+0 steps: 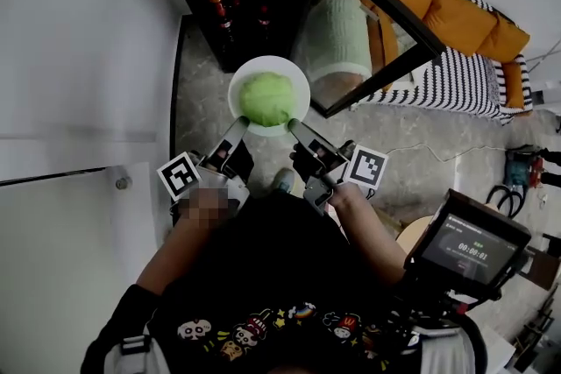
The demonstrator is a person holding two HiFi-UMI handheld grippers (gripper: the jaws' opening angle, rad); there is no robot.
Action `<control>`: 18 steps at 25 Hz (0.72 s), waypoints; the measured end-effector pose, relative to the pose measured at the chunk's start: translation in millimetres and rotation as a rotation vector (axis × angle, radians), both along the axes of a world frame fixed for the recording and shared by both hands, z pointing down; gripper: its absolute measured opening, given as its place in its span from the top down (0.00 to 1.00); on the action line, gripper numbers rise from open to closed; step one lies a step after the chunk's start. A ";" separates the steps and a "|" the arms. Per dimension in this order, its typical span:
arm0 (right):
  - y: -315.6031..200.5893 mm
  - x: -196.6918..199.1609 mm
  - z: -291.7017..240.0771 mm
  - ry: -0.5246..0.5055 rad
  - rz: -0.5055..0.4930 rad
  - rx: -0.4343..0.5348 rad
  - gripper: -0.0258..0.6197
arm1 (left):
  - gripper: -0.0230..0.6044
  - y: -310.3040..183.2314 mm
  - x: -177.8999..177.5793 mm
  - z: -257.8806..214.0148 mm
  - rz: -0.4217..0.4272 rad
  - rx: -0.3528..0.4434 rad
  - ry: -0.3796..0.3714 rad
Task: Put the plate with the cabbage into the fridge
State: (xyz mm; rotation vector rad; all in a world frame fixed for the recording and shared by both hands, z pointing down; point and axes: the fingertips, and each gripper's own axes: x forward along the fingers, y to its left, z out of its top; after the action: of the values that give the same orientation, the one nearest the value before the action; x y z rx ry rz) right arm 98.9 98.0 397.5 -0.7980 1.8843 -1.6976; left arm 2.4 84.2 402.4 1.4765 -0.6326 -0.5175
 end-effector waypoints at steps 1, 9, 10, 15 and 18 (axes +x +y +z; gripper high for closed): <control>0.0 0.6 1.1 0.000 -0.005 0.000 0.94 | 0.95 0.5 0.4 0.9 -0.006 0.000 -0.001; -7.1 1.5 7.2 -0.012 -0.071 -0.002 0.94 | 0.95 0.9 0.7 6.7 -0.074 -0.011 -0.015; -6.6 0.5 7.1 -0.017 -0.071 -0.007 0.94 | 0.95 1.4 -0.1 6.1 -0.077 -0.010 -0.018; -6.0 -2.2 6.0 -0.025 -0.076 -0.009 0.94 | 0.95 3.2 -3.4 3.4 -0.090 -0.001 -0.025; -5.7 -2.5 6.6 -0.028 -0.078 -0.012 0.94 | 0.95 4.0 -3.9 2.5 -0.096 0.002 -0.028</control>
State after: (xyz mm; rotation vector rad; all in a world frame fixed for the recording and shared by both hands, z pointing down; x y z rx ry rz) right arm 96.4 92.3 404.1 -0.7103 1.9100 -1.7596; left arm -1.5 88.2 405.0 1.4630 -0.7273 -0.5727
